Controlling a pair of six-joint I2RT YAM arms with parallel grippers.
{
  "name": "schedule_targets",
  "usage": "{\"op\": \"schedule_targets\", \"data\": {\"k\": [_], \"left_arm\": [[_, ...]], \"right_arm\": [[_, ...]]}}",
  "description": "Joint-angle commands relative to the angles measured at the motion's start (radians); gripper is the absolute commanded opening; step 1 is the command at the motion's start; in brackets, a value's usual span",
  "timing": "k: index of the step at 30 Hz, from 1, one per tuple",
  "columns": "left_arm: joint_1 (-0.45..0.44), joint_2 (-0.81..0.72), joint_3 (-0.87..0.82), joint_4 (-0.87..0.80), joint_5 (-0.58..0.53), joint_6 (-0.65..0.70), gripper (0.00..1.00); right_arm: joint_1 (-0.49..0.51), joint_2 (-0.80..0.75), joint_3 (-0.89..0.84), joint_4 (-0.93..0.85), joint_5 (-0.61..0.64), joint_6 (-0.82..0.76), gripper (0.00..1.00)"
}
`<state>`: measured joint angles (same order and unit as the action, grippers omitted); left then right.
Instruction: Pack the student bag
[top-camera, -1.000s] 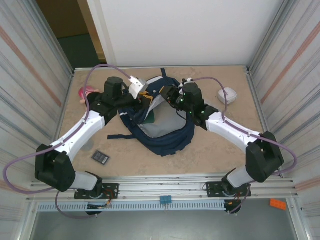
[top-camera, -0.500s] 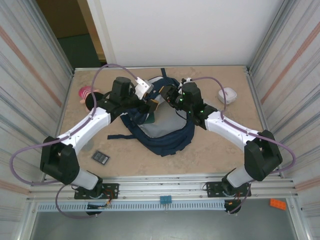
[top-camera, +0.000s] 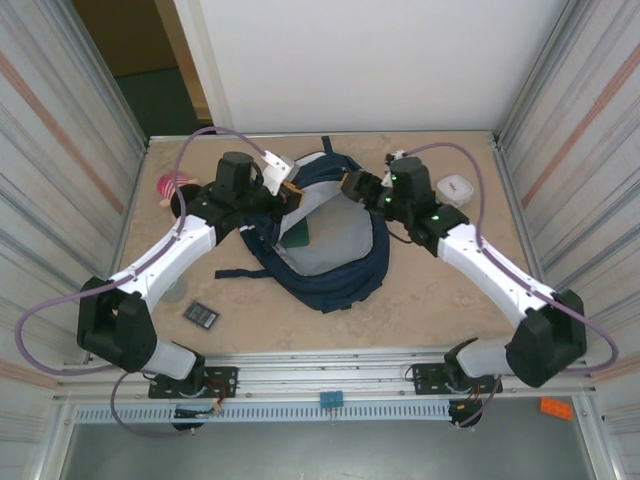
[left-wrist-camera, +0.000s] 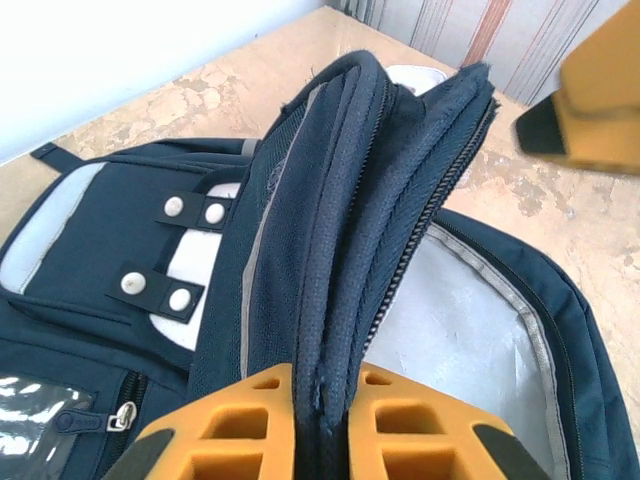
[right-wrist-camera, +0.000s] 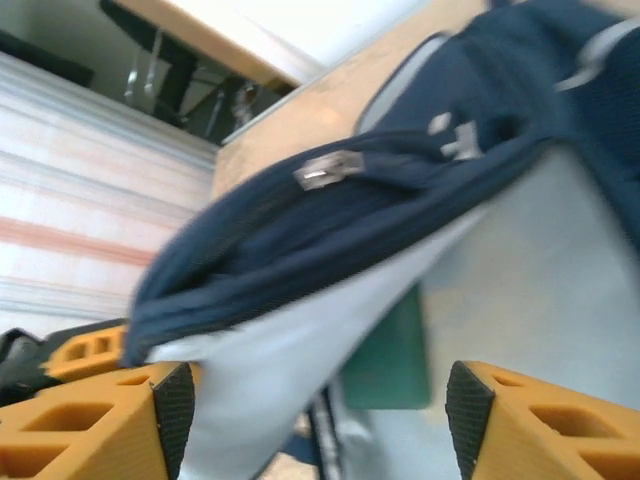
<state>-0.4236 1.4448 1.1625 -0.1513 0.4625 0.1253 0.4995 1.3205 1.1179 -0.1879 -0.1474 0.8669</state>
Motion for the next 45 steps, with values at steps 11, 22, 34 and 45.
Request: {"op": "schedule_targets", "data": {"k": [11,22,34,45], "left_arm": [[0.039,-0.044,0.035,0.014,0.182,-0.013,0.04],[0.049,-0.052,0.055,-0.022,0.21,-0.024,0.04],[0.066,-0.076,0.077,-0.068,0.161,-0.039,0.04],[0.069,-0.08,0.075,-0.056,0.113,-0.071,0.05]], "right_arm": [[-0.335,0.013,0.099,-0.557,-0.056,-0.591,0.74],[-0.409,0.338,0.251,-0.593,0.042,-0.813,0.84],[-0.414,0.686,0.459,-0.567,0.142,-1.023,0.89],[-0.426,0.81,0.55,-0.602,0.139,-1.063,0.85]]}}
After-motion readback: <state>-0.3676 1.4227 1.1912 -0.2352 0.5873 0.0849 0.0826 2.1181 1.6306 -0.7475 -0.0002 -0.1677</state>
